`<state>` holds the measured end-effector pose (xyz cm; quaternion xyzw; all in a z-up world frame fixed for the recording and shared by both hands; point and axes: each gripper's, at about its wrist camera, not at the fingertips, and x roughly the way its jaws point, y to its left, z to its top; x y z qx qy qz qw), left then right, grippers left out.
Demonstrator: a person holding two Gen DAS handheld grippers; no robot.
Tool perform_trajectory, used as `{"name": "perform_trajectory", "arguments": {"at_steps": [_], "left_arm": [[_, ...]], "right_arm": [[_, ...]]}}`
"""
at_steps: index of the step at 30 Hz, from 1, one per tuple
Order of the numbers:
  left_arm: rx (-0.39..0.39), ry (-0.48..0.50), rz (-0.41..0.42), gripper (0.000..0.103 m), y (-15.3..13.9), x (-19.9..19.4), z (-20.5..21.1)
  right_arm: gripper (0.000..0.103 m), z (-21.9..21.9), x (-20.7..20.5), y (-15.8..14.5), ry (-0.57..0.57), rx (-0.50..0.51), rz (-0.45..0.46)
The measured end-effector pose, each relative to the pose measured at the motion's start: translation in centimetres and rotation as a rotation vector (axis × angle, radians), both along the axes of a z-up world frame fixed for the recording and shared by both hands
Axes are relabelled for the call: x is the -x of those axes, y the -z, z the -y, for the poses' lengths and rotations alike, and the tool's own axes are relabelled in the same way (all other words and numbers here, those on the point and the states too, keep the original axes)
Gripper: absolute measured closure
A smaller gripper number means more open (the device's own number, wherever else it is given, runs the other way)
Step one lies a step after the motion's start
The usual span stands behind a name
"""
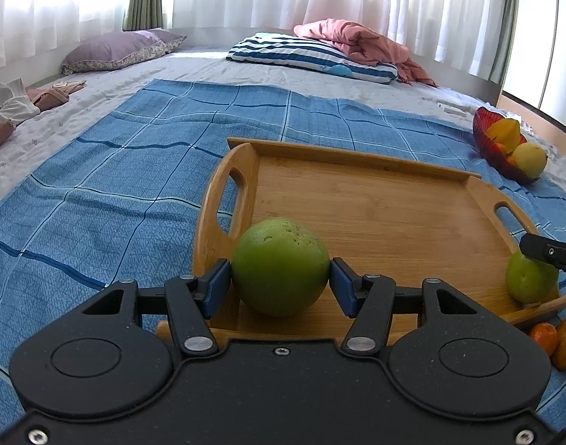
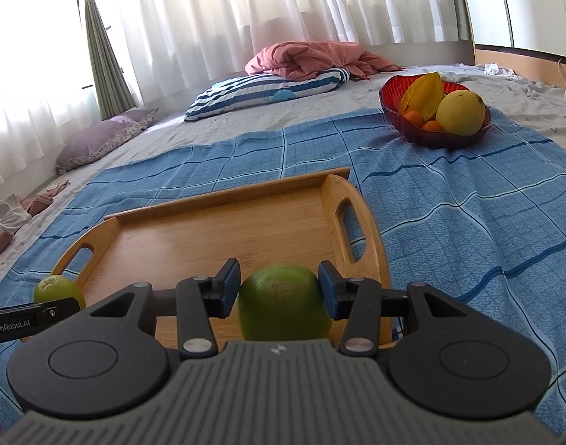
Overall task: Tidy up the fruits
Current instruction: 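Carry both green fruits onto the wooden tray and open both tools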
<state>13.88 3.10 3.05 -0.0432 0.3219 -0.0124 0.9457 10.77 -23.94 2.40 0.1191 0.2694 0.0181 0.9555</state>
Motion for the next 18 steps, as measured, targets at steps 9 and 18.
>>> {"name": "perform_trajectory", "arguments": {"at_steps": [9, 18], "left_arm": [[0.012, 0.001, -0.004, 0.046, 0.0, 0.0, -0.2], [0.0, 0.02, 0.059, 0.021, -1.2, 1.4, -0.3]], "right_arm": [[0.049, -0.2, -0.1, -0.1, 0.0, 0.004, -0.004], [0.03, -0.5, 0.5, -0.7, 0.011, 0.037, 0.011]]}}
